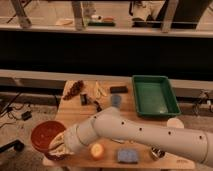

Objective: Stack bowls on top of each other

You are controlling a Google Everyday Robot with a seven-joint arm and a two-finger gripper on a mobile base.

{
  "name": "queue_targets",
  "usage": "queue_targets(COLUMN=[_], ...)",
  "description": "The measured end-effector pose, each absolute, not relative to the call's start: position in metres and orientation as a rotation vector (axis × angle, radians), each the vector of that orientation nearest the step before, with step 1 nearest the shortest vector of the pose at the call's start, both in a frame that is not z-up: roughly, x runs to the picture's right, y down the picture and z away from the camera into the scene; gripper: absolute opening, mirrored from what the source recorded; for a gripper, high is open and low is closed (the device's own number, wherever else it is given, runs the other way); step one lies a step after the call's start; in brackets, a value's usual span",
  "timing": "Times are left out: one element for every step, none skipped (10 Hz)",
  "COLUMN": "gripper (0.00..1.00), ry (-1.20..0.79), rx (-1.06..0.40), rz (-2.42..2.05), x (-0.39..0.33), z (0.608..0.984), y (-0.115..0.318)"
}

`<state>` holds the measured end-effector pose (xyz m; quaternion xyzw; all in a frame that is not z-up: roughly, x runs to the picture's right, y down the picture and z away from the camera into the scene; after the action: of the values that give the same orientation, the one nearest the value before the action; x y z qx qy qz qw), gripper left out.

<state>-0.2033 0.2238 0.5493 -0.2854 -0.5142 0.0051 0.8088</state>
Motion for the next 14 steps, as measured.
queue_targets(gripper=[0.14,0.14,0.14,0.14,0.14,0.14,0.14,0.14,0.14,0.14,0.14,0.14,0.14,0.14], ry=[-1.102,-1.101,-1.098,-1.092,-1.084,-1.075,-1.061,-1.046,-1.033,-1.021,-1.009,-1.0,-0.991,-0.985], rx=[-0.618,-0.627,-0.632,-0.639,-0.646,-0.65,-0.652,-0.654,-0.654,-0.653,-0.651,-0.651,-0.649,-0.649], rz=[0.003,-0.007,-0.015,-0.024,-0.037,-0.048,-0.059,-0.069,-0.075,-0.079,-0.082,-0.084,-0.084,-0.084], x=[-0.209,-0.214,-0.218,-0.221,-0.226,-0.229,-0.231,-0.231,-0.23,-0.228,-0.225,-0.223,-0.221,-0.219], z=[0.552,0.557,0.561,0.568,0.574,0.58,0.585,0.591,0.596,0.6,0.603,0.606,0.609,0.611], y=[0.229,0.237,0.242,0.249,0.256,0.261,0.265,0.268,0.27,0.27,0.27,0.271,0.271,0.271])
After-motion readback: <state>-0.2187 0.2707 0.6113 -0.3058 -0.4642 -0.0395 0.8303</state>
